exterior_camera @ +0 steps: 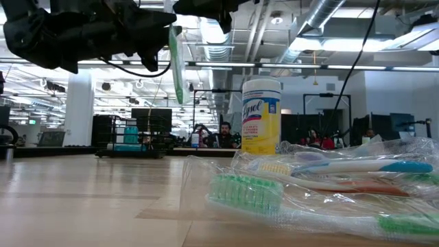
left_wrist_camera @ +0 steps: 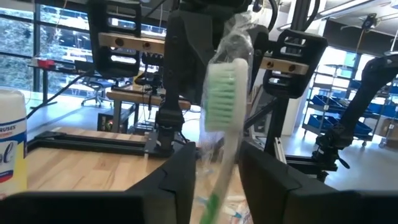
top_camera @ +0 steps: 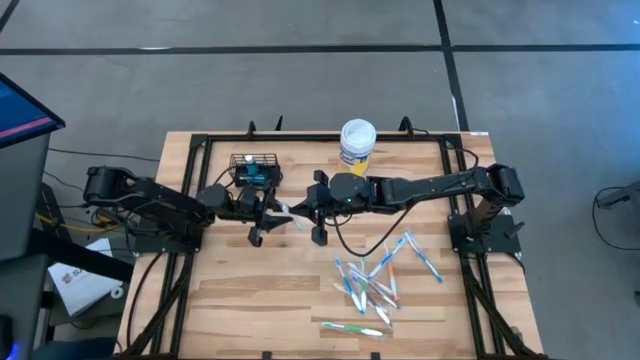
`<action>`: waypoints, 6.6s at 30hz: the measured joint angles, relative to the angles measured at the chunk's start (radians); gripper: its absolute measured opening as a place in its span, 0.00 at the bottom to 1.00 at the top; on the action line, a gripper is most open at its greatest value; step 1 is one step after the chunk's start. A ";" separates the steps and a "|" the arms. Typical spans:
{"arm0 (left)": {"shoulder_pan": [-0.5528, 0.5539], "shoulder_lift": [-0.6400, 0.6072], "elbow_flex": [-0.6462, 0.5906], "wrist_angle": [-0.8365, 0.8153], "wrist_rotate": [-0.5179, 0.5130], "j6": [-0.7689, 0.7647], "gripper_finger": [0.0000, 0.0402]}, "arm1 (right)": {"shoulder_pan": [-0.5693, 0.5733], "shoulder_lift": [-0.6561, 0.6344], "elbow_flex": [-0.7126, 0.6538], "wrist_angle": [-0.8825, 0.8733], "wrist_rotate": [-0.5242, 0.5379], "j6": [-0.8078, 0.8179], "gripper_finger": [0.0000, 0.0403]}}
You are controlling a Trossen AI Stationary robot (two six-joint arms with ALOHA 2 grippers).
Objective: Pick & Place toothbrushing station
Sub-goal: Put the top right green toothbrush into the mesh organizer, then put the right blue toothbrush into the mesh organizer
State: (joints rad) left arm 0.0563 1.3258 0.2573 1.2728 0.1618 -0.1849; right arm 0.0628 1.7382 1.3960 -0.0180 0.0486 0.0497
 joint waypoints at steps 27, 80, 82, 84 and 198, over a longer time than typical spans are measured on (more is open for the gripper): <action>0.004 -0.243 -0.132 -0.118 -0.207 0.029 0.02 | 0.002 0.000 0.000 -0.162 0.000 -0.035 0.19; 0.549 -0.710 0.161 -1.186 -0.633 0.128 0.01 | 0.140 0.000 -0.113 -0.202 0.088 0.057 0.18; 0.564 -0.709 0.161 -1.183 -0.623 0.128 0.01 | 0.140 0.000 -0.113 -0.202 0.088 0.057 0.18; 0.581 -0.709 0.161 -1.181 -0.613 0.134 0.01 | 0.140 0.000 -0.113 -0.202 0.088 0.057 0.18; 0.281 -0.645 -0.216 -0.793 -0.284 -0.034 0.39 | 0.272 -0.025 -0.113 -0.701 -0.009 0.468 0.18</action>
State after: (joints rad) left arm 0.3369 0.6806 0.0414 0.4793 -0.1219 -0.2189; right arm 0.3350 1.7134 1.2835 -0.7190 0.0395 0.5174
